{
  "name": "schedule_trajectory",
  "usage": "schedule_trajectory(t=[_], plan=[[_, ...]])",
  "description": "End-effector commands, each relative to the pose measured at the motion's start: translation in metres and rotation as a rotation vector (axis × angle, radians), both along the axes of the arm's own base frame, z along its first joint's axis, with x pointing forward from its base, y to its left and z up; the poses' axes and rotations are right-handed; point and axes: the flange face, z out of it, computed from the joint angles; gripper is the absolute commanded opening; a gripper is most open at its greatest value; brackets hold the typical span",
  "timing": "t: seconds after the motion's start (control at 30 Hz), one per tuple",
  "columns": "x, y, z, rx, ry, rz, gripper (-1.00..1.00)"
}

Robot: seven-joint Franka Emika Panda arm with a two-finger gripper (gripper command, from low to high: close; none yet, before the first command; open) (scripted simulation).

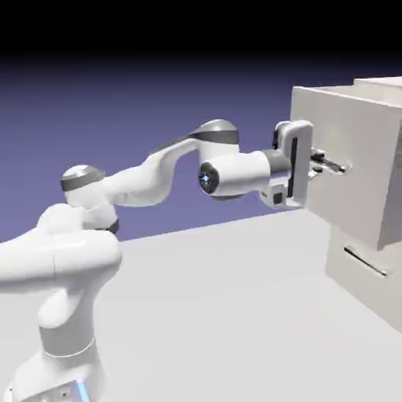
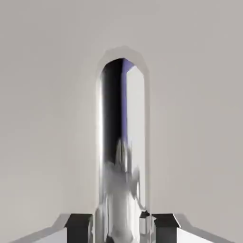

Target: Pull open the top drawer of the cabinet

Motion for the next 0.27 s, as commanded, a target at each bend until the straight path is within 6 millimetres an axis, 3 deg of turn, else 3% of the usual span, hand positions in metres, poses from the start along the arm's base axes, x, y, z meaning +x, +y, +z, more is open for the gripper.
schedule_trajectory(t=[0.0, 0.1, 0.13, 0.17, 0.23], plan=[[-0.012, 0.0, 0.0, 0.0, 0.003, -0.001, -1.0], [-0.043, 0.0, 0.0, 0.0, 0.003, -0.001, -1.0], [-0.043, 0.0, 0.0, 0.0, 0.003, -0.001, 1.0], [-0.043, 0.0, 0.0, 0.0, 0.003, -0.001, 1.0], [-0.068, 0.001, 0.0, -0.002, 0.003, -0.001, 1.0]])
